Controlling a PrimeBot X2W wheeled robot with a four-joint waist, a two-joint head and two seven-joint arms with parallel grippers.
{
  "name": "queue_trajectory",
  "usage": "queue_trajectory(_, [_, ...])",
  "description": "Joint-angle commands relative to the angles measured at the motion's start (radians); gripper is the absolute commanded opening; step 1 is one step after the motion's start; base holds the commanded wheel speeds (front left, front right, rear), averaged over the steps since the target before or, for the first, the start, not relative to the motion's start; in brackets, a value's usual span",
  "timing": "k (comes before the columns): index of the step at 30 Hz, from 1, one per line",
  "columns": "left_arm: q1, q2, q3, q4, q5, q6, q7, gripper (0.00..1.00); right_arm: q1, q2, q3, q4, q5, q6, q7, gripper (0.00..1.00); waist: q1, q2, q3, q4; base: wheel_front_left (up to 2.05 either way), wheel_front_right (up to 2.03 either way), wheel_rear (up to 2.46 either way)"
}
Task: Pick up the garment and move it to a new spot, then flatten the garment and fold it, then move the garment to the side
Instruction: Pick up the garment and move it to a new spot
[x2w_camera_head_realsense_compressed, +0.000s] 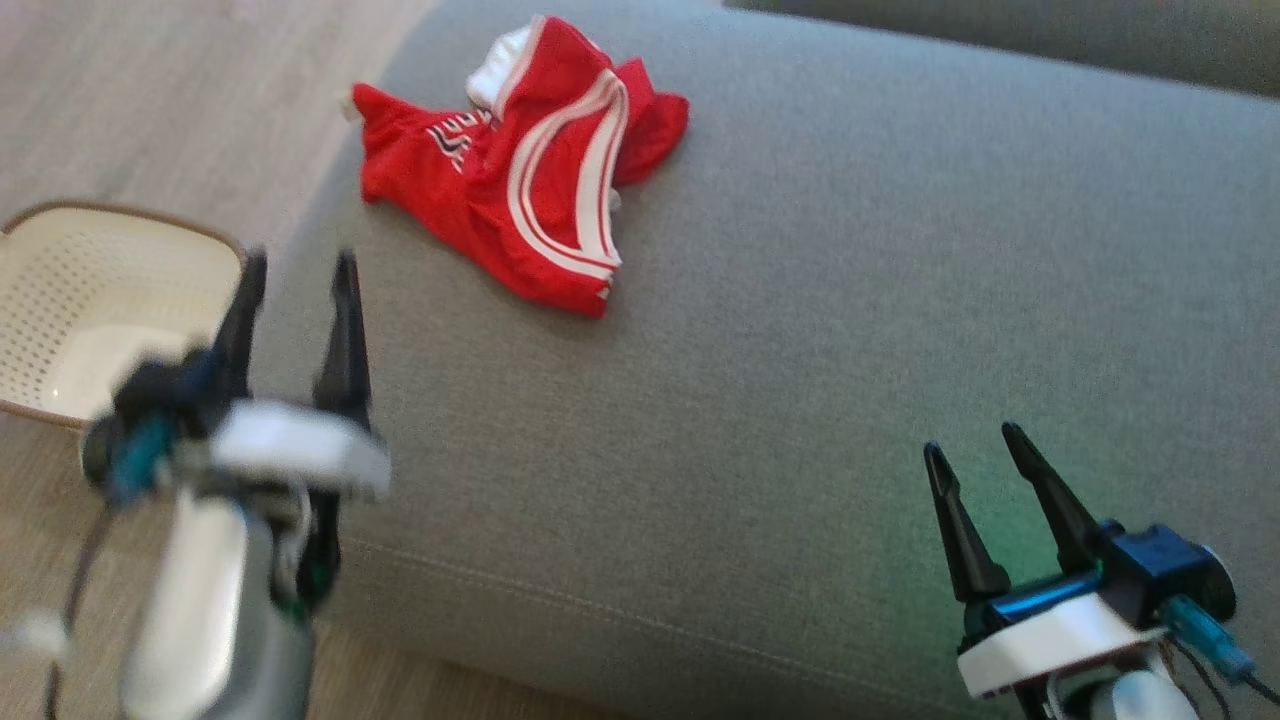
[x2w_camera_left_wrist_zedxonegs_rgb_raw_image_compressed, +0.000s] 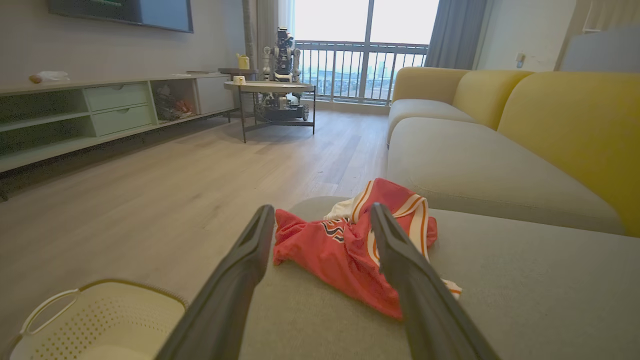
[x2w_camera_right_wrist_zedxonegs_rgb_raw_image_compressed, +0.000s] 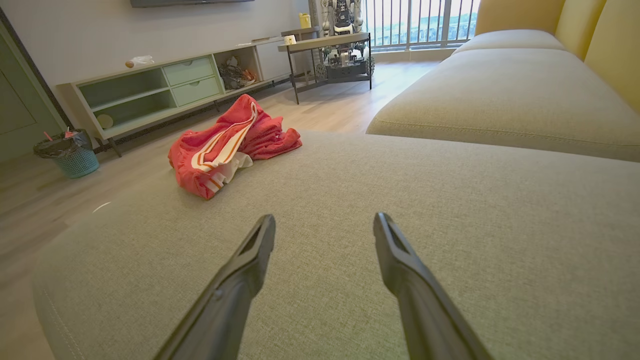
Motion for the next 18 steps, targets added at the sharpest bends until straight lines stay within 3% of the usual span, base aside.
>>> queue_trajectory(1, [-0.153,0.035,0.032,0.016,-0.019,-0.021,0.057,1.00,-0.053,-0.011,0.031,-0.033,-0.017,0.000,-0.009,1.00,-0.0003,0.0000,0.067,-0.043,0.00,0.00,0.00])
queue_trajectory(10, [-0.557,0.068,0.042,0.291,-0.149,-0.091,0.310,1.00,-0.161,-0.011,0.062,-0.045,-0.059,0.000,-0.009,1.00,-0.0003,0.0000,0.198,-0.103,0.00,0.00,0.00])
queue_trajectory(16, [-0.760,0.112,0.017,0.537,-0.231,-0.113,0.462,1.00,-0.252,-0.011,0.069,-0.057,-0.099,0.000,-0.009,1.00,-0.0003,0.0000,0.295,-0.158,0.00,0.00,0.00])
queue_trajectory(18, [-0.796,0.123,0.009,0.595,-0.234,-0.115,0.467,1.00,-0.269,-0.011,0.067,-0.062,-0.105,0.000,-0.009,1.00,-0.0003,0.0000,0.318,-0.168,0.00,0.00,0.00])
